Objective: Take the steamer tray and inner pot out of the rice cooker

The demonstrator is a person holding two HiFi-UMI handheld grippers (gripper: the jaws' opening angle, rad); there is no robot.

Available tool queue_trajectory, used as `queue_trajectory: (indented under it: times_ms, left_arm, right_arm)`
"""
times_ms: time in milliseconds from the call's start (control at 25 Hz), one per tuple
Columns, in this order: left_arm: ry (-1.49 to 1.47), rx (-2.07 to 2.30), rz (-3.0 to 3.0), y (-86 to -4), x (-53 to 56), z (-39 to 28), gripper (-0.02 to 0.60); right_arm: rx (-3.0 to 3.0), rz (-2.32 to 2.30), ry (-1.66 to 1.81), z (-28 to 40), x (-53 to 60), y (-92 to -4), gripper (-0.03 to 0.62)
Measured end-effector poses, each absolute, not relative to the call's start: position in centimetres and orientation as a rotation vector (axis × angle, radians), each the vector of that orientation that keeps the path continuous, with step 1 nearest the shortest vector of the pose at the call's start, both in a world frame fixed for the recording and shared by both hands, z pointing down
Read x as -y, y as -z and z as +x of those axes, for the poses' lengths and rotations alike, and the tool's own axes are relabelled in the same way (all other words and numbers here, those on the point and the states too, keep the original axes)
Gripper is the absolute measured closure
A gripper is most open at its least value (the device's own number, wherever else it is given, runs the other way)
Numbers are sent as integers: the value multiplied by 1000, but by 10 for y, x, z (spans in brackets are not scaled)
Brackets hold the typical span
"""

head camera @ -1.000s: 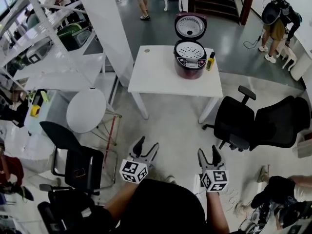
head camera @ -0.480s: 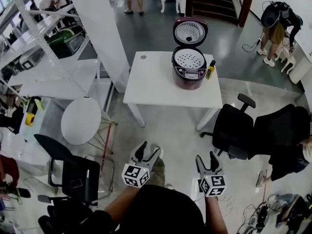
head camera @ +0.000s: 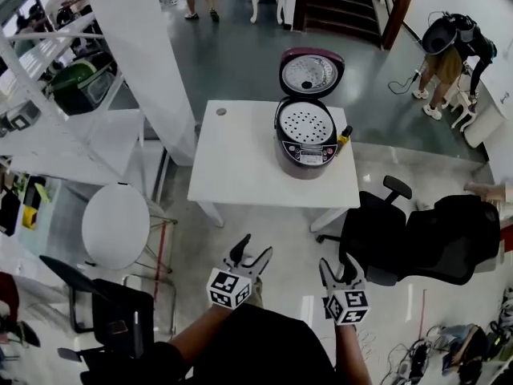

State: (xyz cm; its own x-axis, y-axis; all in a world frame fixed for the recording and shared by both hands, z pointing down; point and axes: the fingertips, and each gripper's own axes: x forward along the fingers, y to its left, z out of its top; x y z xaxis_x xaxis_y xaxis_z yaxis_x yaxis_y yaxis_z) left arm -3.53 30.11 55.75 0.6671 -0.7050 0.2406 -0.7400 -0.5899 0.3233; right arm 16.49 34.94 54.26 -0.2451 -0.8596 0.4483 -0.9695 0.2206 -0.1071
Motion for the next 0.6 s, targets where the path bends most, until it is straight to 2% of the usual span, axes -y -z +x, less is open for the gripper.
queue_trajectory:
  times_ms: [600]
  left_arm:
    - [-91, 963, 2573, -536, -134, -40, 316]
  right_arm:
    - [2104, 1840, -572, 150, -191, -531, 354]
